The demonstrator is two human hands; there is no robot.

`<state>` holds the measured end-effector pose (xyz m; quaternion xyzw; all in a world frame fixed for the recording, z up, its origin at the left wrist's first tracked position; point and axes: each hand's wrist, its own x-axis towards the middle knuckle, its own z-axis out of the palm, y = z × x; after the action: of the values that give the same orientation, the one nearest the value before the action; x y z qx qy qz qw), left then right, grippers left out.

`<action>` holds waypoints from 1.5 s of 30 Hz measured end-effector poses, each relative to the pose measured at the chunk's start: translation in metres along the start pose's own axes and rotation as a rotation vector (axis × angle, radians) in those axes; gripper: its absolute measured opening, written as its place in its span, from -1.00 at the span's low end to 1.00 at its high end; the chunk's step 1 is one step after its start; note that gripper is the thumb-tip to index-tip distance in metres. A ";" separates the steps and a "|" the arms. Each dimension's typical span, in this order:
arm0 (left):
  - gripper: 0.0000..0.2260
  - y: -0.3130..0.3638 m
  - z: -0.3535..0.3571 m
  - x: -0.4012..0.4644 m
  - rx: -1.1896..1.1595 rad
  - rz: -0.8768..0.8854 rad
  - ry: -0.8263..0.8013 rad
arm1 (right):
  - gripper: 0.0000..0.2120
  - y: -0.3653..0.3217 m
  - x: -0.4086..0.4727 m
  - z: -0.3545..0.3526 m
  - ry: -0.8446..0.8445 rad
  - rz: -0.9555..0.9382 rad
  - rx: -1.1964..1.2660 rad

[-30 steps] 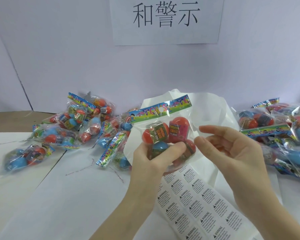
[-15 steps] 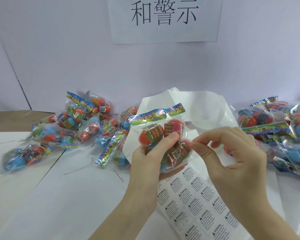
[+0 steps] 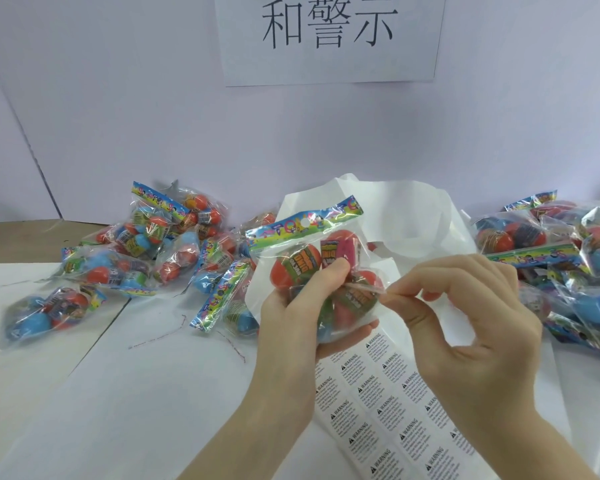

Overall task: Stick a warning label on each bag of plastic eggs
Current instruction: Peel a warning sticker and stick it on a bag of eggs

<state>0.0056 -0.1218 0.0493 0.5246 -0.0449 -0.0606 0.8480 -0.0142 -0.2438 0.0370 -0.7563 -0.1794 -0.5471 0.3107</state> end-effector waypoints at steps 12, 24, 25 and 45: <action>-0.78 0.004 -0.004 0.004 0.225 0.152 -0.160 | -0.80 0.004 0.012 -0.012 -0.008 0.646 0.504; -0.83 0.004 -0.004 0.004 0.160 0.140 -0.150 | -0.38 0.014 0.016 -0.012 -0.181 0.990 0.726; -0.80 0.004 -0.004 0.003 0.157 0.145 -0.133 | -0.39 0.010 0.014 -0.010 -0.283 0.941 0.762; -0.87 0.008 -0.005 0.000 0.132 0.061 -0.267 | -0.63 0.011 0.010 -0.008 -0.278 1.185 0.922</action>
<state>0.0069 -0.1144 0.0542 0.5650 -0.1772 -0.1008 0.7995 -0.0103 -0.2582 0.0448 -0.5819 0.0087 -0.0584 0.8111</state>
